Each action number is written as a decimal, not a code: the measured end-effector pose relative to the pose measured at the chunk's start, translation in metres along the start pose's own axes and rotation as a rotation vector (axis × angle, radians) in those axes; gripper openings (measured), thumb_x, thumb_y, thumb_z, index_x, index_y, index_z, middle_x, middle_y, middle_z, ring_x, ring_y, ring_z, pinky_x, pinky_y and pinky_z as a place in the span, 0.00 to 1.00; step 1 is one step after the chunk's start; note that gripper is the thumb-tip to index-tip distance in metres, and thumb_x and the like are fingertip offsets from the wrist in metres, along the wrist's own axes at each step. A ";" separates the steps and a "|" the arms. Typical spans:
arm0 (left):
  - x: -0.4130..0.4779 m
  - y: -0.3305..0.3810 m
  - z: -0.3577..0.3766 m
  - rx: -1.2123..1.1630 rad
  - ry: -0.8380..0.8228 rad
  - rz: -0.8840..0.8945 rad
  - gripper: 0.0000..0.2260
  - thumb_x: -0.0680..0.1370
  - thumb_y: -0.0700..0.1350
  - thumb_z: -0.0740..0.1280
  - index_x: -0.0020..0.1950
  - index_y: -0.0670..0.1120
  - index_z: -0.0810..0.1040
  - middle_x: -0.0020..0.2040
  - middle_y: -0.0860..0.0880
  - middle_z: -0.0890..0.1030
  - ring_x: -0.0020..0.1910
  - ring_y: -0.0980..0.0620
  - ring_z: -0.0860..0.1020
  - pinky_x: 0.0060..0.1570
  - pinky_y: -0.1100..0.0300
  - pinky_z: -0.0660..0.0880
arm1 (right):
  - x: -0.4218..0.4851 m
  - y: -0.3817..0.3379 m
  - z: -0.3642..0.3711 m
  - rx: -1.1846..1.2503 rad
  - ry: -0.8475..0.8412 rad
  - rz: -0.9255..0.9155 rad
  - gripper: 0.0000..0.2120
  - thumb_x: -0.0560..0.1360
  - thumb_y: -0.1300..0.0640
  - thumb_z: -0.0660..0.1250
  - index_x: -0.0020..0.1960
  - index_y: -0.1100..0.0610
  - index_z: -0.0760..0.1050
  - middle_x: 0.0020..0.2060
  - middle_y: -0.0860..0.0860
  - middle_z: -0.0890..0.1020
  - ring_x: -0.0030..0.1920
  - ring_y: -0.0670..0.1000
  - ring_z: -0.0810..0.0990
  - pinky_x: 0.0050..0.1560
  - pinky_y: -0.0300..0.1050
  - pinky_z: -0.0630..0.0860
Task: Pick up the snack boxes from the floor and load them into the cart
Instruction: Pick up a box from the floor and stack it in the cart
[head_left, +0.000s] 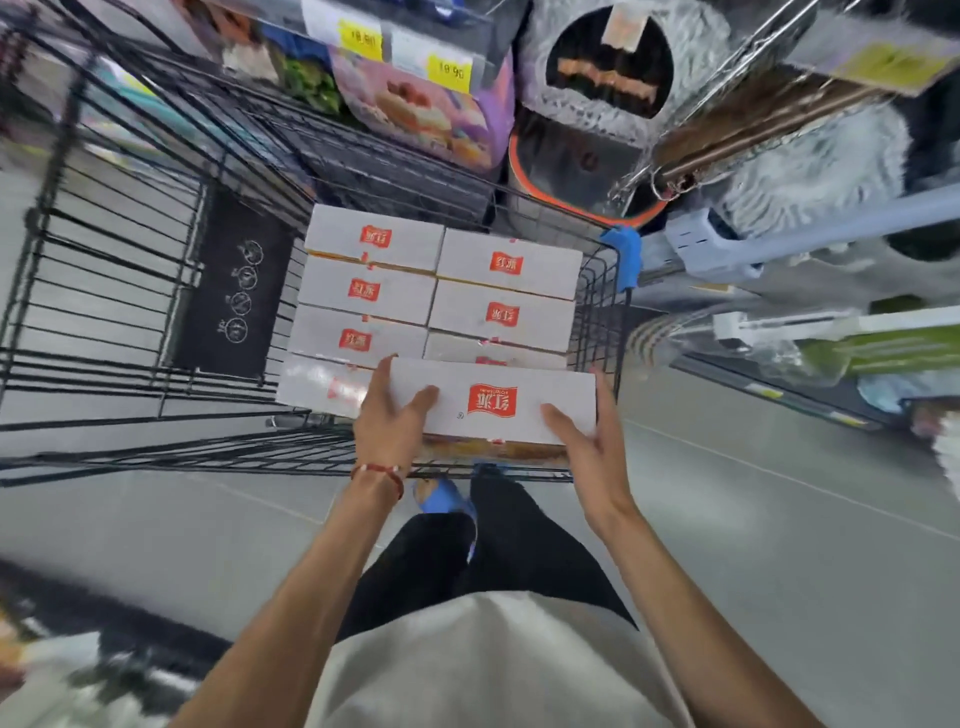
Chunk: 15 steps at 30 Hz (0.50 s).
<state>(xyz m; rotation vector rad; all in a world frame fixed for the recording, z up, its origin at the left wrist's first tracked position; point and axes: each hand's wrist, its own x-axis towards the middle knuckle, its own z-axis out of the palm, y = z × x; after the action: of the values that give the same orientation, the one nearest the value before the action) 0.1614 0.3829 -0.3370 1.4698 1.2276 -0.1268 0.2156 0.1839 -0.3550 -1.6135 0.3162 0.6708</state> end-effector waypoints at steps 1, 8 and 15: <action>0.004 -0.001 0.002 0.014 -0.008 -0.023 0.30 0.79 0.44 0.70 0.78 0.50 0.63 0.75 0.48 0.70 0.71 0.47 0.71 0.69 0.51 0.69 | 0.003 0.003 0.000 0.007 0.008 0.022 0.25 0.80 0.63 0.71 0.71 0.44 0.70 0.62 0.45 0.83 0.61 0.46 0.83 0.57 0.43 0.83; 0.031 -0.004 0.012 0.060 -0.069 -0.099 0.29 0.80 0.46 0.69 0.78 0.51 0.62 0.72 0.47 0.72 0.67 0.46 0.74 0.69 0.45 0.72 | 0.021 0.007 0.007 -0.039 0.039 0.106 0.20 0.80 0.65 0.70 0.59 0.40 0.71 0.54 0.38 0.82 0.50 0.33 0.84 0.44 0.29 0.79; 0.055 -0.012 0.013 0.138 -0.155 -0.148 0.30 0.81 0.45 0.67 0.80 0.50 0.59 0.76 0.45 0.67 0.72 0.42 0.70 0.69 0.46 0.69 | 0.028 0.023 0.018 -0.070 0.066 0.166 0.29 0.80 0.62 0.71 0.71 0.40 0.62 0.62 0.44 0.81 0.60 0.42 0.81 0.58 0.41 0.83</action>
<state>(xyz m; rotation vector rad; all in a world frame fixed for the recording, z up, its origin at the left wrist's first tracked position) 0.1837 0.4034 -0.3863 1.4563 1.2191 -0.4255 0.2210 0.2022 -0.3908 -1.6905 0.4832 0.7627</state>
